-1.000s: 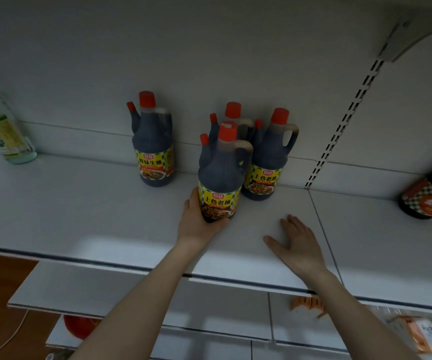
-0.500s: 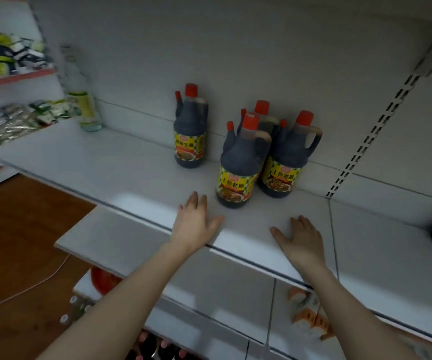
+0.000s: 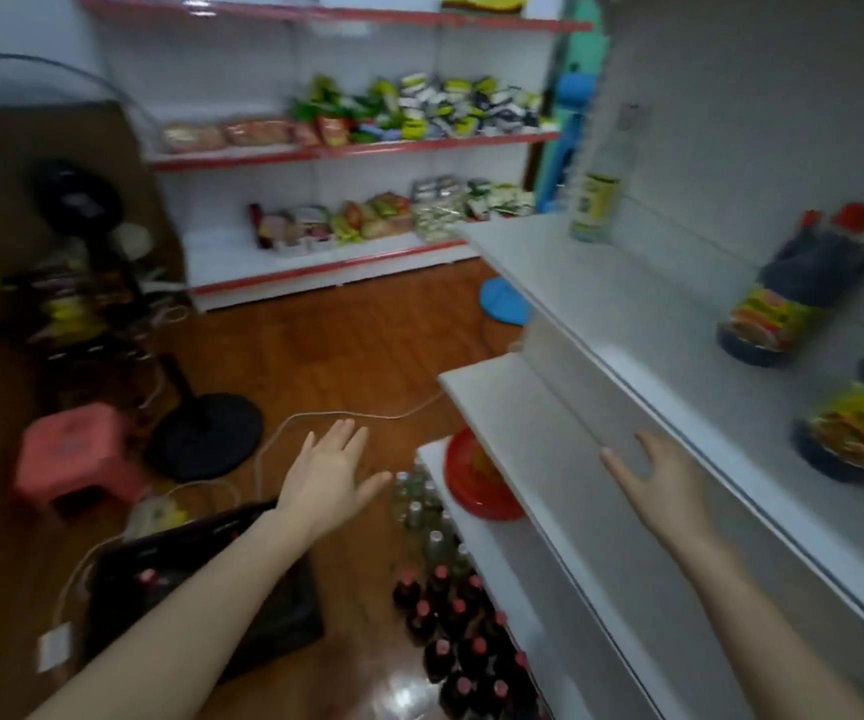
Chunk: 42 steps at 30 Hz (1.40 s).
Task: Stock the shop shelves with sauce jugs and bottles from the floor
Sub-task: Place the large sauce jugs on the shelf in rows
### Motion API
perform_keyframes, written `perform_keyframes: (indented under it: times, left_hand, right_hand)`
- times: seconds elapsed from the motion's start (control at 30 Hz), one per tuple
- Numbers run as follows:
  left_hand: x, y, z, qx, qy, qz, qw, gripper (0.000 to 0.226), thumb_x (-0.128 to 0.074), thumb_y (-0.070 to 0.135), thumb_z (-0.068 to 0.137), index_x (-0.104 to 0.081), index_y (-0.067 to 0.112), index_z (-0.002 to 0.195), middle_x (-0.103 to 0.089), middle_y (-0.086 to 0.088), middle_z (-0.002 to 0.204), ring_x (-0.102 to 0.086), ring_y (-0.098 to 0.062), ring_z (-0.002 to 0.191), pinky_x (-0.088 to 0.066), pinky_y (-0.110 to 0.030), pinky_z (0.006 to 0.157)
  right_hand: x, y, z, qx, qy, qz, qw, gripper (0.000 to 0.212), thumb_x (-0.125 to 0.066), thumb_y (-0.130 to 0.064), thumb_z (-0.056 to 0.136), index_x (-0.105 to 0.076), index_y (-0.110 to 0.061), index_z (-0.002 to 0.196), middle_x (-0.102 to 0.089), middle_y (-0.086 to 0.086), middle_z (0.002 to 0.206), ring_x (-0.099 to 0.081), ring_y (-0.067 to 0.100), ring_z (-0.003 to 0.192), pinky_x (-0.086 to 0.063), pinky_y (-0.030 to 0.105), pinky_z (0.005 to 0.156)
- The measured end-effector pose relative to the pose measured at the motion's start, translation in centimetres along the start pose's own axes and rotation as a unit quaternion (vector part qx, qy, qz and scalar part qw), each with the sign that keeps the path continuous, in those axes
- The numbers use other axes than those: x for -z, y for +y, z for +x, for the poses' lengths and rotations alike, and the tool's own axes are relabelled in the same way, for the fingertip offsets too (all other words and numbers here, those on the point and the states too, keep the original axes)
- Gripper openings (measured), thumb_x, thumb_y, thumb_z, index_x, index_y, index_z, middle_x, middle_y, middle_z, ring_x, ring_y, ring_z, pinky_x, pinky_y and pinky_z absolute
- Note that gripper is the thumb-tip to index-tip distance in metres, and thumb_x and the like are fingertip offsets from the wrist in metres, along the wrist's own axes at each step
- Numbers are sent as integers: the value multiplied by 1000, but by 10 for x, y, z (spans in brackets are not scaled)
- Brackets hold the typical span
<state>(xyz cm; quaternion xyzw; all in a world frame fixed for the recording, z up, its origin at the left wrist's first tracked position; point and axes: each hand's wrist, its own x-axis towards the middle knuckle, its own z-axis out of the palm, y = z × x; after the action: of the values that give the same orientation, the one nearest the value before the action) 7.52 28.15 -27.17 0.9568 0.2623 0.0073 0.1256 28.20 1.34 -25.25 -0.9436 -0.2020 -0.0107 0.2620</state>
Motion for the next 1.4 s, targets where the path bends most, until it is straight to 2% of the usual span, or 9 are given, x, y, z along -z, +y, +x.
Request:
perform_keyframes:
  times: [0.1, 0.2, 0.4, 0.57, 0.8, 1.0, 1.17, 1.27, 1.4]
  left_hand:
    - [5, -76, -37, 87, 10, -3, 996, 73, -40, 56, 91, -22, 13, 147, -19, -7, 155, -13, -20, 144, -9, -38, 117]
    - [8, -153, -70, 161, -3, -14, 987, 72, -42, 53, 92, -22, 12, 147, -18, -7, 155, -13, -20, 144, -10, -35, 116]
    - [-8, -292, -118, 245, -37, -39, 968, 75, -46, 51, 91, -22, 9, 147, -21, -11, 154, -17, -23, 143, -13, -41, 115]
    - [-38, -368, -133, 272, -94, -48, 957, 74, -46, 52, 90, -24, 10, 146, -24, -12, 153, -17, -24, 143, -14, -41, 115]
    - [-114, -415, -115, 290, -153, -91, 940, 76, -44, 54, 90, -21, 8, 147, -21, -12, 154, -18, -25, 142, -19, -40, 115]
    - [-258, -467, -92, 328, -149, -141, 922, 80, -47, 53, 89, -19, 7, 147, -20, -13, 154, -17, -25, 143, -21, -40, 115]
    - [-395, -523, -64, 395, -96, -215, 888, 85, -59, 49, 84, -21, 3, 146, -29, -15, 150, -28, -28, 138, -29, -40, 110]
    - [-463, -555, -42, 428, -43, -254, 866, 87, -68, 40, 80, -22, 3, 144, -33, -16, 147, -33, -31, 134, -33, -39, 105]
    - [-535, -592, -11, 487, 22, -289, 824, 106, -77, 37, 71, -9, 7, 147, -21, -14, 153, -22, -30, 140, -26, -40, 110]
  right_hand:
    - [-58, -68, -6, 56, -91, 14, 994, 53, -66, -25, 84, -51, 8, 123, -53, 26, 127, -49, 37, 120, -35, 37, 100]
    - [-116, -134, -22, 105, -156, 29, 982, 53, -62, -30, 87, -49, 1, 128, -54, 19, 129, -49, 32, 120, -37, 36, 99]
    - [-231, -232, -59, 153, -266, 7, 952, 69, -53, -54, 84, -46, -7, 133, -52, 13, 135, -48, 26, 124, -42, 39, 101]
    - [-306, -278, -90, 133, -322, -4, 937, 68, -56, -41, 88, -35, -3, 139, -41, 14, 143, -37, 25, 133, -32, 33, 107]
    - [-401, -285, -105, 79, -402, -14, 912, 78, -58, -44, 86, -26, -2, 143, -34, 16, 148, -33, 28, 136, -31, 35, 109]
    - [-547, -256, -109, 40, -429, 25, 902, 76, -64, -38, 84, -28, -4, 141, -41, 12, 143, -40, 28, 130, -37, 33, 100]
    - [-697, -211, -114, 15, -426, 57, 903, 87, -71, -37, 77, -23, -8, 144, -37, 8, 146, -36, 26, 133, -34, 36, 105]
    - [-778, -187, -114, -1, -420, 71, 905, 98, -73, -36, 76, -12, -10, 148, -22, 7, 153, -24, 24, 140, -27, 35, 111]
    - [-865, -166, -110, 11, -397, 87, 913, 105, -77, -34, 72, -8, -11, 148, -15, 7, 155, -17, 22, 142, -22, 32, 112]
